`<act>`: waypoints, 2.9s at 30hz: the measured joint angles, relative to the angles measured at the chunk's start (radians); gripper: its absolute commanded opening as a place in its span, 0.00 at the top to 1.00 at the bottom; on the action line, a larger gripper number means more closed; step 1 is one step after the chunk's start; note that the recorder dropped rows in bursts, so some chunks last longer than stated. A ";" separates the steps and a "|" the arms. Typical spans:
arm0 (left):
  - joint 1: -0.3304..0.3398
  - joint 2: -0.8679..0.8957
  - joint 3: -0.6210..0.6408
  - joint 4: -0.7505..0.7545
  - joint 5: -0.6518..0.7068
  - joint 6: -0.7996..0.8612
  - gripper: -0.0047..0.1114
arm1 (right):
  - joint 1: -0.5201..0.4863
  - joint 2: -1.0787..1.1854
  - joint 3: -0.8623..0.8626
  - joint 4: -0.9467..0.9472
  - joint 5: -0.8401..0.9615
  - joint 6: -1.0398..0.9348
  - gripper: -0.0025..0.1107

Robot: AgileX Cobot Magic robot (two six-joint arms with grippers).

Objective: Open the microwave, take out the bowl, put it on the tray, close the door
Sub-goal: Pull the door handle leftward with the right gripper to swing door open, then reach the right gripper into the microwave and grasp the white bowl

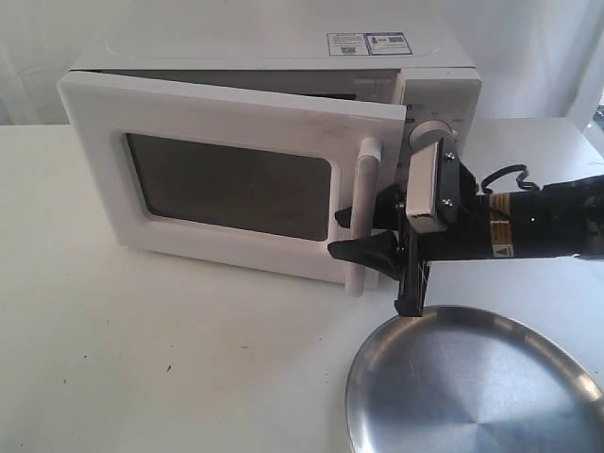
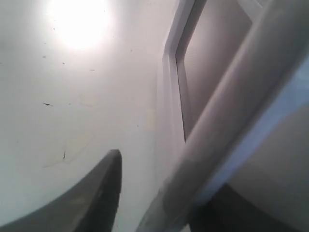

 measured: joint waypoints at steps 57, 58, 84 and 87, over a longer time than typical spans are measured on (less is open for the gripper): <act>0.000 0.000 0.000 0.001 0.000 -0.002 0.96 | 0.351 0.018 -0.062 0.678 0.282 -0.325 0.40; 0.000 0.000 0.000 0.001 0.000 -0.002 0.96 | 0.360 0.060 -0.102 0.714 0.305 -0.362 0.40; 0.000 0.000 0.000 0.001 0.000 -0.002 0.96 | 0.587 0.322 -0.605 0.553 0.811 -0.328 0.98; 0.000 0.000 0.000 0.001 0.000 -0.002 0.96 | 0.645 0.203 -0.525 0.525 0.860 -0.244 0.98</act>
